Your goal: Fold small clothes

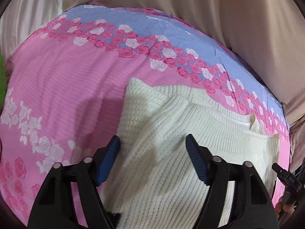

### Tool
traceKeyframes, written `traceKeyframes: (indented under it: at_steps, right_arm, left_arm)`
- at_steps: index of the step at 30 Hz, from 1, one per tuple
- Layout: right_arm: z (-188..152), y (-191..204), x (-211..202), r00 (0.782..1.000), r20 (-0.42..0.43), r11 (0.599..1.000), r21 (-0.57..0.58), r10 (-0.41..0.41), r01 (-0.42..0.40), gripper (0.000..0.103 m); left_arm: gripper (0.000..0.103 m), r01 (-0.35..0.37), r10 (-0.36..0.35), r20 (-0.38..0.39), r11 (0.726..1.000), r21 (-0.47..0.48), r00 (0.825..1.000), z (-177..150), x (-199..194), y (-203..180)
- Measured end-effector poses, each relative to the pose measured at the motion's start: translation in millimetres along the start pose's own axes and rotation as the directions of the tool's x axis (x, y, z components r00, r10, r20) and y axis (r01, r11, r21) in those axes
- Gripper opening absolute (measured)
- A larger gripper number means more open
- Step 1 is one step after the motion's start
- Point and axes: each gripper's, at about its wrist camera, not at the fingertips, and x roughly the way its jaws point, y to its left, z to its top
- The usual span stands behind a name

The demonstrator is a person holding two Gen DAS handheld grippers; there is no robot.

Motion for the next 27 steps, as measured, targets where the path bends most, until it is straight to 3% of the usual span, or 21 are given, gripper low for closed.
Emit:
traceKeyframes:
  at_steps: [1,2,3,5,6,9,13,16,18,20,22,24,25,27]
  right_arm:
    - [3,-1,1,1.000,0.003,0.999,0.024,0.023,-0.023,0.070]
    - [6,-1,2,0.998,0.011,0.997,0.055,0.058,-0.058,0.070]
    - [9,-1,3,0.996,0.013,0.993,0.075,0.086,-0.086,0.067]
    - [14,4,10,0.994,-0.018,0.992,0.072,0.108,-0.107,0.010]
    - [17,6,10,0.994,-0.029,0.993,0.070,0.101,-0.099,0.008]
    - [29,12,-36,0.981,0.101,0.982,0.068,0.168,-0.176,0.007]
    - [52,7,-74,0.959,0.213,0.977,0.059,0.189,-0.206,0.007]
    - [66,-2,-24,0.987,0.102,0.990,0.058,0.126,-0.132,0.007]
    - [61,-7,32,0.997,-0.043,0.997,0.051,0.061,-0.059,0.007]
    - [55,-4,44,0.999,-0.038,0.998,0.042,0.038,-0.036,0.008]
    - [54,-4,34,0.997,-0.027,0.994,0.091,0.070,-0.067,0.014]
    - [50,-3,18,0.997,0.005,0.994,0.080,0.075,-0.075,0.018]
    - [45,-2,5,0.998,0.030,0.997,0.055,0.055,-0.057,0.021]
    - [33,-3,-13,0.998,0.065,0.999,0.027,0.026,-0.028,0.038]
  left_arm:
    - [0.027,0.003,-0.003,0.000,1.000,0.013,1.000,1,1,-3]
    - [0.016,-0.014,0.014,-0.001,0.999,0.031,1.000,3,1,-6]
    - [0.015,-0.016,0.016,0.003,1.000,0.024,1.000,5,0,-7]
    - [0.013,0.011,-0.011,0.024,1.000,-0.022,1.000,11,-13,-5]
    - [0.013,0.038,-0.036,0.047,0.998,-0.046,0.998,16,-26,-3]
    - [0.013,0.076,-0.069,0.092,0.995,-0.070,0.993,33,-55,3]
    - [0.014,0.011,-0.005,0.075,0.997,-0.074,0.997,48,-38,13]
    - [0.015,-0.060,0.059,-0.046,0.998,-0.029,0.997,42,16,11]
    - [0.019,-0.101,0.101,-0.035,0.995,0.014,0.994,36,30,5]
    - [0.025,-0.102,0.102,-0.036,0.995,0.012,0.994,37,25,2]
    - [0.049,-0.050,0.049,-0.026,0.998,-0.033,0.998,38,9,7]
    - [0.071,-0.041,0.042,0.006,0.996,-0.073,0.999,30,-10,17]
    - [0.077,-0.036,0.039,0.025,0.995,-0.095,0.999,23,-20,23]
    - [0.078,-0.025,0.028,0.020,0.992,-0.120,0.999,8,-31,36]
